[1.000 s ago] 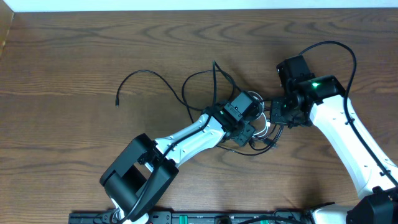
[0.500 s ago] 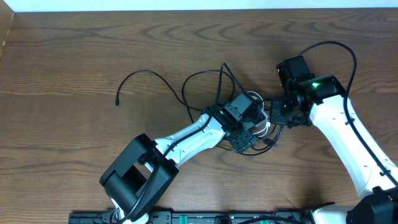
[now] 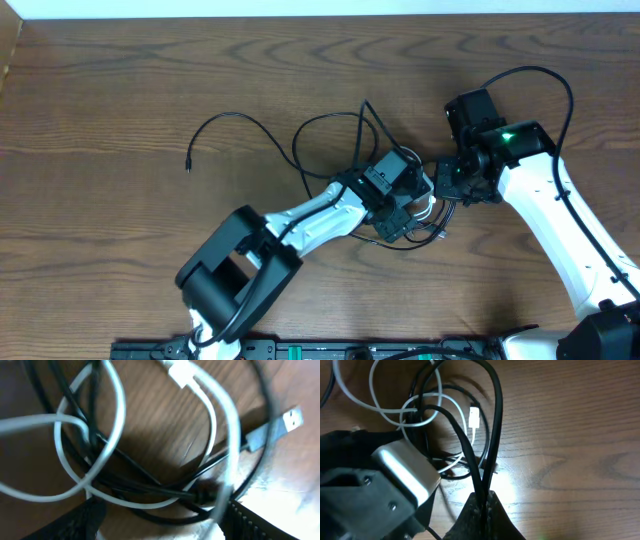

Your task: Untangle cables

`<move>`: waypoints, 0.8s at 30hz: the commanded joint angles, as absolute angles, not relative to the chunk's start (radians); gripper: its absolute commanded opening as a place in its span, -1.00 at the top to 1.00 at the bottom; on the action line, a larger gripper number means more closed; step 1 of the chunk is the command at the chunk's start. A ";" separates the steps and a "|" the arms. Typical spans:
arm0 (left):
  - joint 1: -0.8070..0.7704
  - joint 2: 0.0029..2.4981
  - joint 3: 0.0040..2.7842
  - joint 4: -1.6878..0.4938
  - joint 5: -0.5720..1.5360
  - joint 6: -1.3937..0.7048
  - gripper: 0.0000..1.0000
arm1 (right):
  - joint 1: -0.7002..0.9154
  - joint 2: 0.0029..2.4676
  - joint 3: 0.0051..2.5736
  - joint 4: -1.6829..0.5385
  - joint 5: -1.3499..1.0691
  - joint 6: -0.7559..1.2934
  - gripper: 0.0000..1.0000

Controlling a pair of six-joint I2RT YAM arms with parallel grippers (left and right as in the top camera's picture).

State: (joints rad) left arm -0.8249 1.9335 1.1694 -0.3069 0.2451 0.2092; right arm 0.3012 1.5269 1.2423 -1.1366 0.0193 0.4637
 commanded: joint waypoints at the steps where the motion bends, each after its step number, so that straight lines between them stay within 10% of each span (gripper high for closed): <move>1: -0.824 1.952 1.182 -0.311 0.233 0.208 -0.22 | 0.300 1.523 1.243 -1.139 0.034 0.475 0.98; 5: -0.823 1.927 1.184 -0.300 0.134 0.208 0.85 | 0.300 1.523 1.243 -1.139 0.035 0.475 0.98; 24: -0.315 1.364 1.185 -0.381 0.112 -0.140 0.85 | 0.232 1.523 1.243 -1.163 0.046 0.486 0.98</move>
State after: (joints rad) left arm -0.4301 1.4391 1.1694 -0.3729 0.1276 -0.0147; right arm 0.2543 1.5269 1.2423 -1.1591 0.0193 0.4671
